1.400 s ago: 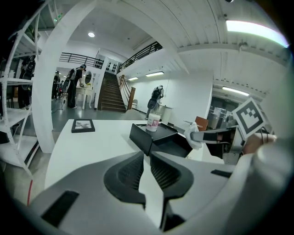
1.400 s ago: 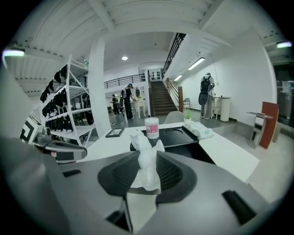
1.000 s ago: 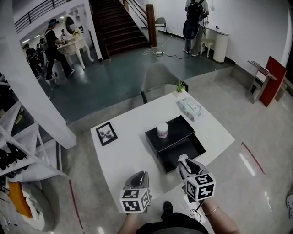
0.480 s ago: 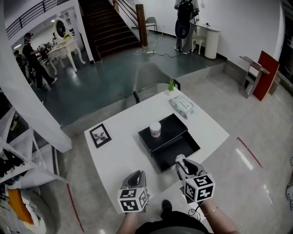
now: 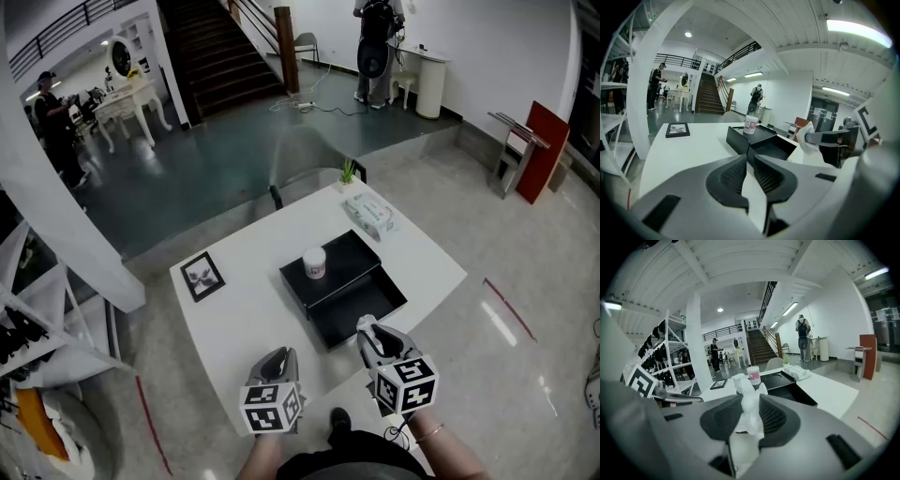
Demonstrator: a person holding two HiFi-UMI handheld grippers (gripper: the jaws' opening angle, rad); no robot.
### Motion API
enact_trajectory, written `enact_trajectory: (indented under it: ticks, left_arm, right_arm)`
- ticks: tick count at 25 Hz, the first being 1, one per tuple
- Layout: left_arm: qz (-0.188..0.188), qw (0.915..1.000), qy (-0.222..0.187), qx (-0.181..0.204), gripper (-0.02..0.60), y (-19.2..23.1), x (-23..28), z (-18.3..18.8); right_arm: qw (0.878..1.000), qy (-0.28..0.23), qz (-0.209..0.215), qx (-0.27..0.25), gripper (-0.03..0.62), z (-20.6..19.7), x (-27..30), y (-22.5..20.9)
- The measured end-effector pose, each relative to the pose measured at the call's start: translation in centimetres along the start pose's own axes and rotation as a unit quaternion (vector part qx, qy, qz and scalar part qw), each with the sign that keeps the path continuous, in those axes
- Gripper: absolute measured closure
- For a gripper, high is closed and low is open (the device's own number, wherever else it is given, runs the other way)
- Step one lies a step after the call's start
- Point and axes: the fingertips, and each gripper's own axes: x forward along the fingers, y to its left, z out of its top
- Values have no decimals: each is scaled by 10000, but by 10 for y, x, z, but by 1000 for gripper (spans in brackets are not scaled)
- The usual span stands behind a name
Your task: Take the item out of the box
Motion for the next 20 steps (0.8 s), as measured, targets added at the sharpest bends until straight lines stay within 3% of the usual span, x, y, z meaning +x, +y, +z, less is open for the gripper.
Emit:
enact_trajectory:
  ticks: [20]
  left_arm:
    - [-31,10000,34,13,535,-2,0,-4]
  right_arm:
    - [9999,-7,-11,129,486,-5,-3,-1]
